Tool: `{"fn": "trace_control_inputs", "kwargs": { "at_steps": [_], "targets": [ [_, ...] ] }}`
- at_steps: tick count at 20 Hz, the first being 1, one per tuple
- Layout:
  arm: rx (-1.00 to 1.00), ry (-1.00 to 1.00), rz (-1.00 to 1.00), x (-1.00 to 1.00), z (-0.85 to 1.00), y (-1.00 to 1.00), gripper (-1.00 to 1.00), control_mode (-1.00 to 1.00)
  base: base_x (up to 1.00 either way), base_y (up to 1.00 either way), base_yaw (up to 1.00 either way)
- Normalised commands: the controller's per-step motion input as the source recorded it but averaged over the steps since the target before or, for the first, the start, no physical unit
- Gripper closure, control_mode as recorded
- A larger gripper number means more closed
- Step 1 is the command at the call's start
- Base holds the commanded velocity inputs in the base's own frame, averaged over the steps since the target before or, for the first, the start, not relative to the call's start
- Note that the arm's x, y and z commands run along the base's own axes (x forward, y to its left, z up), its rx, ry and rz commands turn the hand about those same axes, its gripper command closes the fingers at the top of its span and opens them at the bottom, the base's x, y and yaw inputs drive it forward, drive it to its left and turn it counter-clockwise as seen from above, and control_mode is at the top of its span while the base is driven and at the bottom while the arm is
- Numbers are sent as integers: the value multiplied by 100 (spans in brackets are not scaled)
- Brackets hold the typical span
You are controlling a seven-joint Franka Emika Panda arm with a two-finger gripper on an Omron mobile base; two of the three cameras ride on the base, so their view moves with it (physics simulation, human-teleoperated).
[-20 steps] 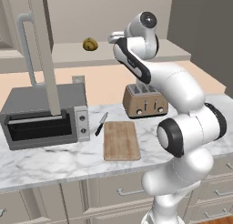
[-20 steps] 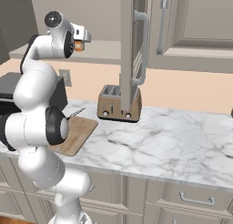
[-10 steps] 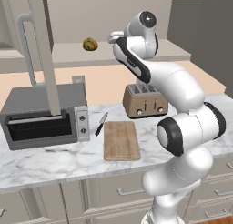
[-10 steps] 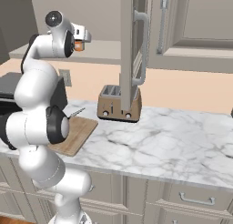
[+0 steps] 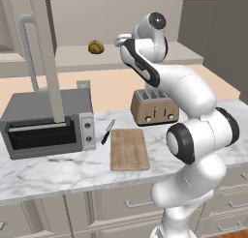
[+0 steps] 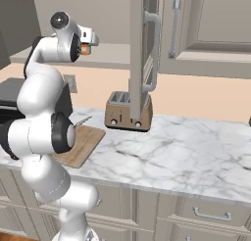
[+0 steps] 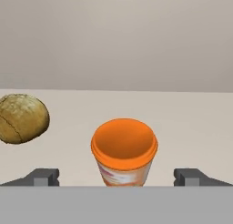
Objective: Pick the bread, place it on the cutting board, pick the jam, place it on the counter, and close the cabinet.
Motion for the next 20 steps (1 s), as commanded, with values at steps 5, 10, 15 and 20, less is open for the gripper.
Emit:
{"fn": "trace_control_inputs", "kwargs": {
  "at_steps": [5, 10, 15, 20],
  "targets": [
    [0, 1, 2, 7, 0, 0, -100, -100, 0, 0, 0],
    [0, 0, 2, 8, -4, 0, -100, -100, 0, 0, 0],
    [0, 0, 2, 5, -6, 0, -100, -100, 0, 0, 0],
    [0, 0, 1, 6, -5, 0, -100, -100, 0, 0, 0]
  ]
}}
